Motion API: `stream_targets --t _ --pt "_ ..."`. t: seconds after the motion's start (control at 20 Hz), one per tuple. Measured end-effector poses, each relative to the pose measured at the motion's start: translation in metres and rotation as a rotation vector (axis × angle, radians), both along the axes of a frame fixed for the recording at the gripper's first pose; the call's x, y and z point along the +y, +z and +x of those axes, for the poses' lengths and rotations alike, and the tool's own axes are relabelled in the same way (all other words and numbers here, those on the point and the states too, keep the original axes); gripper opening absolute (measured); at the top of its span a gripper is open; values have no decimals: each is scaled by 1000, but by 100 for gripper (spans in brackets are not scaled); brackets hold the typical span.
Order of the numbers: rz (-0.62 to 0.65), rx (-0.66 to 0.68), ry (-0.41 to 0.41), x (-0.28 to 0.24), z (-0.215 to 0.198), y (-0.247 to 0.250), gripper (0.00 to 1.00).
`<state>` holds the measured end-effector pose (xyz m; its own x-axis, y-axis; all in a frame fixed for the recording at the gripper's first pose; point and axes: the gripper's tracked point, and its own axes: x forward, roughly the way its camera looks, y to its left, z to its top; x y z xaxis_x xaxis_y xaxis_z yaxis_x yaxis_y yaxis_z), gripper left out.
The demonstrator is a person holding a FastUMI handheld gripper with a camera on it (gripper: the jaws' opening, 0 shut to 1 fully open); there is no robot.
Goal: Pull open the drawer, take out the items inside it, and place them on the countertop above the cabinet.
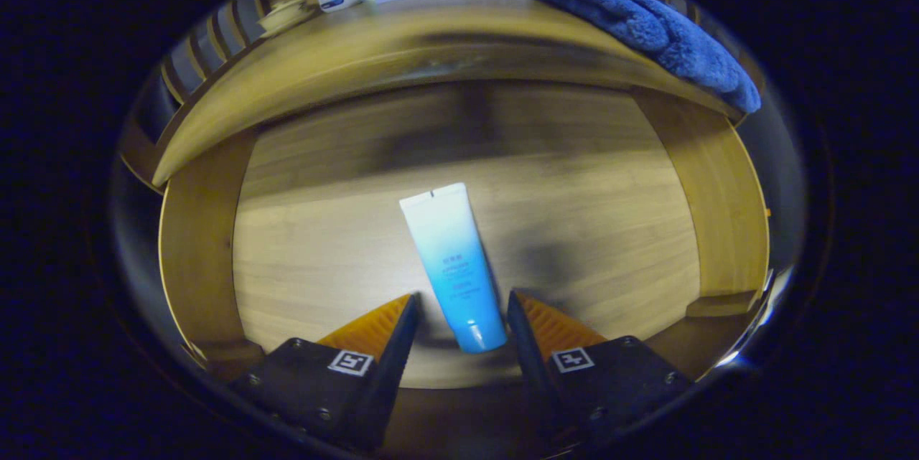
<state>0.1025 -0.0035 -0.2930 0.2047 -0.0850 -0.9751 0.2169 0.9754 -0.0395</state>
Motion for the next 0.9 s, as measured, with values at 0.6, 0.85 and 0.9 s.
stream_targets --t 0.6,0.85,0.9 --pt "-11 -136 -98 -13 5 7 39" --pt "14 -142 -107 -8 7 4 36" --pt "15 -143 -107 -8 7 4 36"
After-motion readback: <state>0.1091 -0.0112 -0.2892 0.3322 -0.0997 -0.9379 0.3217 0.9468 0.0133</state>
